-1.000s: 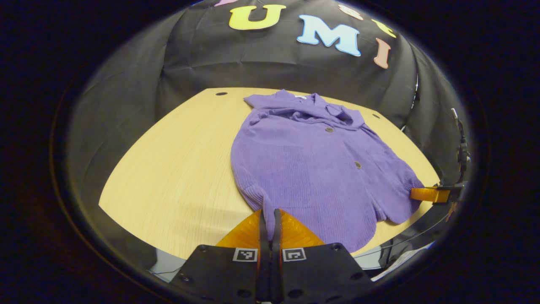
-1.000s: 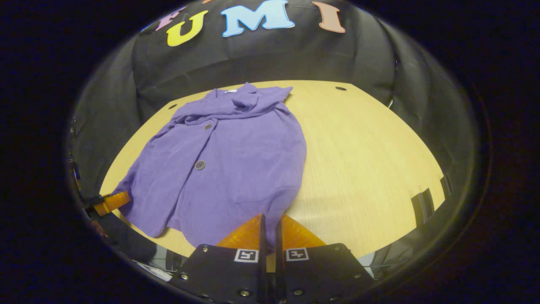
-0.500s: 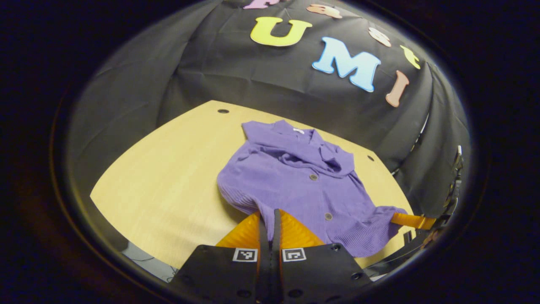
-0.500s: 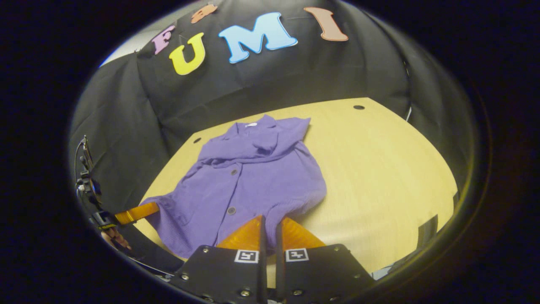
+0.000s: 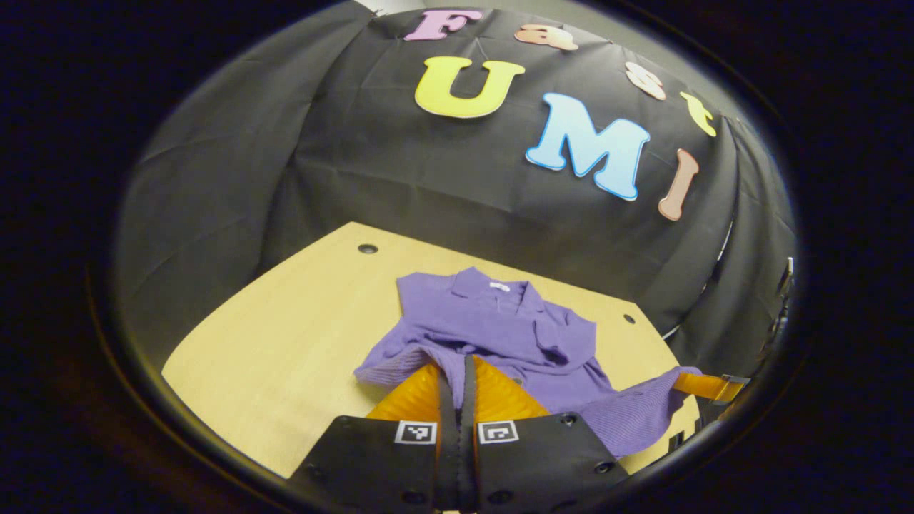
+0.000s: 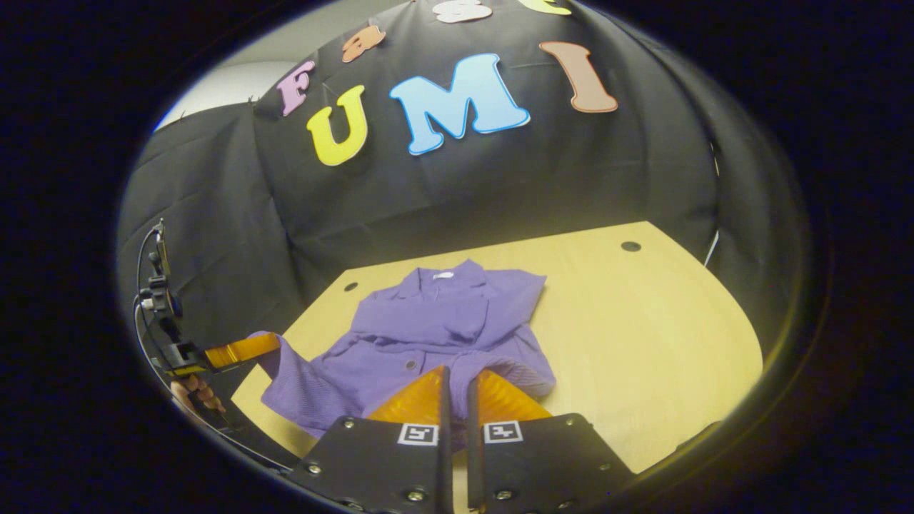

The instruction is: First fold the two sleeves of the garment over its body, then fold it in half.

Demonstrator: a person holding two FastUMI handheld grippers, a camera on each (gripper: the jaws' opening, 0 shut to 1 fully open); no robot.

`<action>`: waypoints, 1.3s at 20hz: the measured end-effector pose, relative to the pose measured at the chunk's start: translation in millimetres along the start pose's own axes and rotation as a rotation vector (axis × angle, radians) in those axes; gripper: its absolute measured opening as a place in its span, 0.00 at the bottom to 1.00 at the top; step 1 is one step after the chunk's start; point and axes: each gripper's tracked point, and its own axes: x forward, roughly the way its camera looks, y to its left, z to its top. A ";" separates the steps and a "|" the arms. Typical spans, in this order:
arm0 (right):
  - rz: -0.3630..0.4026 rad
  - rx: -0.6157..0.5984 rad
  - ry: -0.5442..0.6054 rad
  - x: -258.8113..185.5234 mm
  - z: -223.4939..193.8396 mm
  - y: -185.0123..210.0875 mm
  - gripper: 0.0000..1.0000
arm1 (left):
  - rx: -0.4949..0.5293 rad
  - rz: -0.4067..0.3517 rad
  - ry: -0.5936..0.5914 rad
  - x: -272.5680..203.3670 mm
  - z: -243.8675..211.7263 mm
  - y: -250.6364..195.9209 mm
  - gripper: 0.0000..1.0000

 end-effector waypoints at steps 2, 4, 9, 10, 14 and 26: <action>-0.015 -0.001 -0.025 17.1 19.3 3.5 0.08 | -0.014 -0.044 -0.019 20.8 26.0 -6.0 0.07; -0.026 0.009 -0.041 36.0 40.1 3.6 0.08 | 0.000 -0.065 -0.027 46.8 50.2 -6.6 0.07; -0.053 0.032 -0.047 98.4 83.8 -2.9 0.08 | 0.015 -0.107 -0.029 112.6 98.5 1.7 0.07; -0.060 0.037 -0.041 113.3 91.0 -5.8 0.08 | 0.013 -0.110 -0.024 126.5 105.3 5.9 0.07; -0.117 0.050 -0.016 171.2 110.8 -30.6 0.08 | 0.010 -0.114 -0.049 194.4 138.1 18.8 0.07; -0.293 0.046 0.066 291.7 107.8 -96.8 0.08 | 0.193 0.010 -0.015 342.3 120.9 43.3 0.07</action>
